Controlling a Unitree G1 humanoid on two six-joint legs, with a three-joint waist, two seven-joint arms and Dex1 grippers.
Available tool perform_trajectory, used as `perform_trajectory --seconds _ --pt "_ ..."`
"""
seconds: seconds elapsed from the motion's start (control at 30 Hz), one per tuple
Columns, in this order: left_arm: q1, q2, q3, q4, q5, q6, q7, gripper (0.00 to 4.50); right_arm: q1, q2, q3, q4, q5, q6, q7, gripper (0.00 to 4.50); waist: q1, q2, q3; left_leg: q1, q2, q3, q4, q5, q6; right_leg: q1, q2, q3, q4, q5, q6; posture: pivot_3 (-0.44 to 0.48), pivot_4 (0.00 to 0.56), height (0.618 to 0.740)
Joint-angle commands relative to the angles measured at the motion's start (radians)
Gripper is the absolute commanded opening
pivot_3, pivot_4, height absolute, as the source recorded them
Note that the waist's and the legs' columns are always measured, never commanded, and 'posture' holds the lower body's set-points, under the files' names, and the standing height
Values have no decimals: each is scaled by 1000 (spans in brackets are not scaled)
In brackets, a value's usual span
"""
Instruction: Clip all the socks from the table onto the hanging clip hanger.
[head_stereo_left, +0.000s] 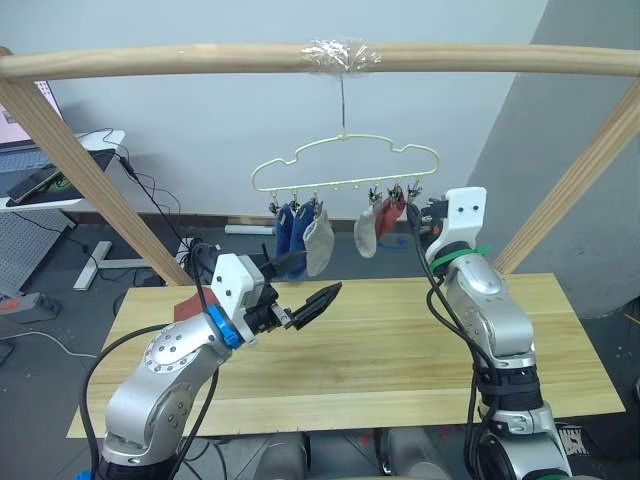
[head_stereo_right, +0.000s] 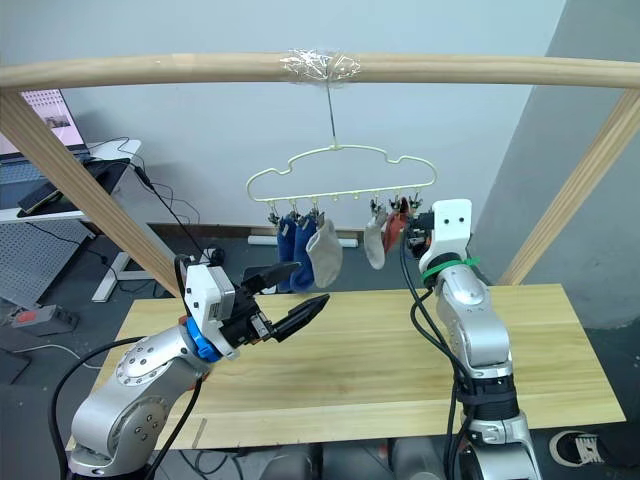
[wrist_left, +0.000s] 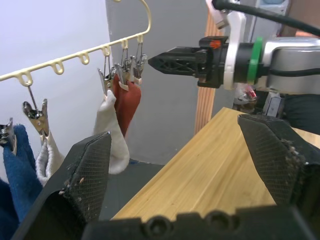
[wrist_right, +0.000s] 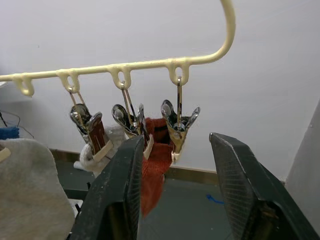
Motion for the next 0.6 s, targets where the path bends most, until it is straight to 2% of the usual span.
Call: perform_trajectory --seconds 0.03,0.6 --pt "-1 -1 9 -44 -16 -23 9 4500 -43 18 -24 28 0 -48 -17 2172 3 0 0 0 0 0 0 0 0 0 0 0 0 0 0 -5 132 740" --pt "-12 -5 -7 -51 -28 -20 24 4500 -159 49 -47 204 -19 -135 -67 2172 16 0 0 0 0 0 0 0 0 0 0 0 1 0 0 -1 136 740"
